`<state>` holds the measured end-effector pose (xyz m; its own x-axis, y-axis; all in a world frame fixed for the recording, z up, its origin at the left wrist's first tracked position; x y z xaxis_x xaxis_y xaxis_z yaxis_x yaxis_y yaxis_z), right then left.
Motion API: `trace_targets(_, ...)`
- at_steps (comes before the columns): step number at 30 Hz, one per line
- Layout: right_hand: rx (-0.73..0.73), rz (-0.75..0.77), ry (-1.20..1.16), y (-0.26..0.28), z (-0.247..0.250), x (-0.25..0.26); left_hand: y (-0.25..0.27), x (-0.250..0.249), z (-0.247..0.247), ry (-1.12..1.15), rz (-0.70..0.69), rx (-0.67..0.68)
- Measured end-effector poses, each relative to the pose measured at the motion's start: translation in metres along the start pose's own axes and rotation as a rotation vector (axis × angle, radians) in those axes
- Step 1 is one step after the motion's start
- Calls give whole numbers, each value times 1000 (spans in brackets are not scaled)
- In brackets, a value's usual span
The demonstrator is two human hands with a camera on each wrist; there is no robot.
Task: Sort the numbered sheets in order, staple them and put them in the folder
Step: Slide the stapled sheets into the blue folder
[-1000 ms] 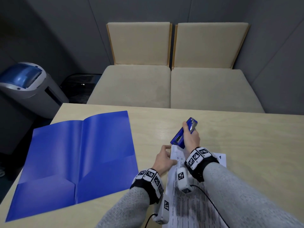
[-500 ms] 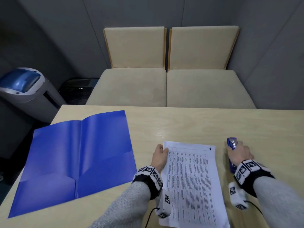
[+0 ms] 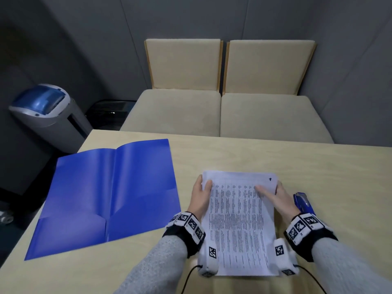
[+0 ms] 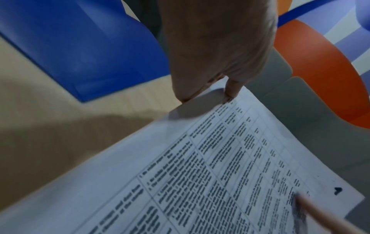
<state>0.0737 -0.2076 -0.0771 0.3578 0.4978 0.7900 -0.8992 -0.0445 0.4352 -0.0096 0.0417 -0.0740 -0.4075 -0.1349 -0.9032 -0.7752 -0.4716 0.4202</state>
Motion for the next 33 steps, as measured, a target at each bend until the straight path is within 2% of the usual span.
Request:
trace_targets(2,102,-109,-155,3,-25,-6,-7,-8,22,15,-17,-43)
trace_targets(4,200,-146,-240,12,-49,2,-18,-15,45,-1,-34,-91)
trace_targets(7,155,-120,-230,16,-67,13,-36,-18,71,-74,-33,-113)
trace_targets(9,94,-115,-205,18,-72,15,-43,-17,83,-276,-53,-118)
trace_targets(13,23,-159,-213,24,-68,7,-48,-13,128,-935,-60,-268)
trace_targets(15,7,-180,-228,25,-60,-2,-48,1,149,-1183,31,-232)
trace_targets(18,-43,-220,-222,22,-46,-15,-50,21,173,-1382,107,-128)
trace_targets(23,-137,-244,-213,11,-22,-27,-53,28,178,-1411,85,-58)
trace_targets(33,-212,-184,-222,-24,9,-53,-50,29,167,-1383,11,-44)
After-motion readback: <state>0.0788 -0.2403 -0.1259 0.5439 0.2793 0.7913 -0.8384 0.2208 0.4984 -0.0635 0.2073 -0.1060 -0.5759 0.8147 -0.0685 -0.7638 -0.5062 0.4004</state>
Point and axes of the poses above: each hand's wrist, its own y-axis away from the middle knuckle, its own z-axis out of the back of the hand, x = y × z, the point moved 10 cm from there along -y, towards the middle knuckle, and after that the axes turned 6 degrees about -x, right-handed, at the moved point
